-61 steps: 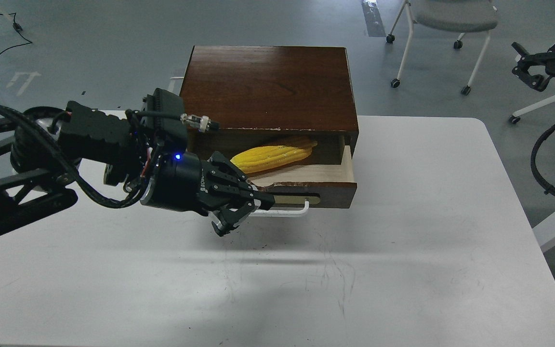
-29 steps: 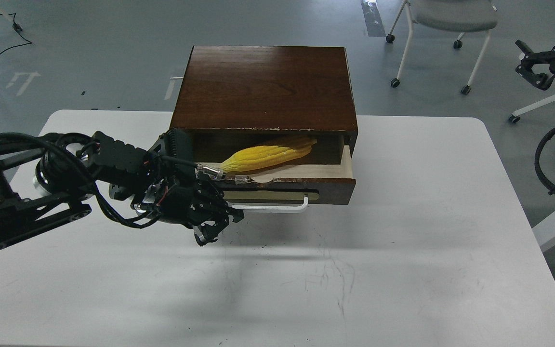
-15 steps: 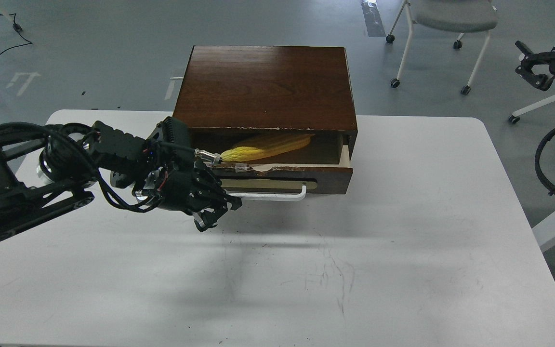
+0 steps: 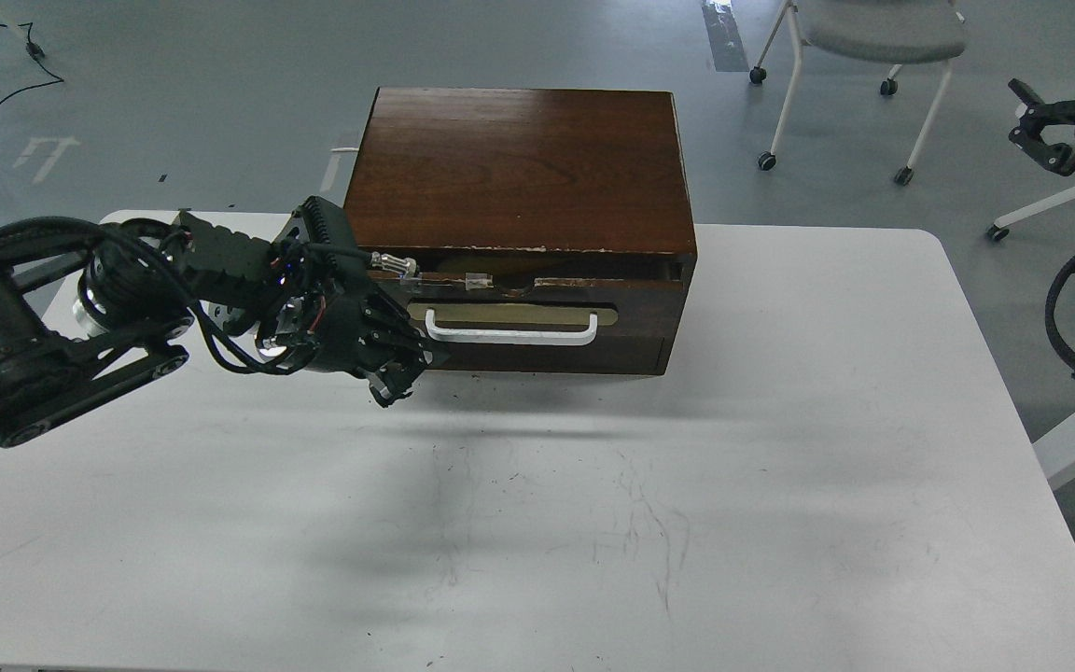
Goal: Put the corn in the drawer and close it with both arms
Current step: 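Push the drawer front with the left gripper toward the box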
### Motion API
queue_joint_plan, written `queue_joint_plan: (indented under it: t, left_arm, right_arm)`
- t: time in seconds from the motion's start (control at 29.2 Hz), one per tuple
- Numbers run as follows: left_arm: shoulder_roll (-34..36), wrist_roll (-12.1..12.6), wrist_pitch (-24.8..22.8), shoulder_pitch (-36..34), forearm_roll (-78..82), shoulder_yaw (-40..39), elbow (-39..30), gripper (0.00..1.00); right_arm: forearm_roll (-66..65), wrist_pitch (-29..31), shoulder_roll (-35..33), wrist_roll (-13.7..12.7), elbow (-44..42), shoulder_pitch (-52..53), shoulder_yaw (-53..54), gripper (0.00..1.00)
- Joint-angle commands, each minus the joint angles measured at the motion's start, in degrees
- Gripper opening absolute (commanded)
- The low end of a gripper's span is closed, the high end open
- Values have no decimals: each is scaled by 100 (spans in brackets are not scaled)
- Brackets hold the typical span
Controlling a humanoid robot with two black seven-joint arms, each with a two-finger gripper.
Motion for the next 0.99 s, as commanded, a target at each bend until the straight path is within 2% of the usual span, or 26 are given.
queue_joint_plan:
  t: [0.0, 0.86, 0.96]
  left_arm:
    - [-5, -1, 12, -25, -2, 0, 33, 0]
    - [-278, -1, 56, -122, -2, 0, 244, 0]
    - [-269, -1, 117, -130, -2, -70, 244, 0]
  right_arm:
    - [1, 0, 4, 0, 10, 8, -6, 100]
    - [1, 0, -48, 0, 1, -36, -6, 100]
    - [1, 0, -48, 61, 10, -27, 20, 100]
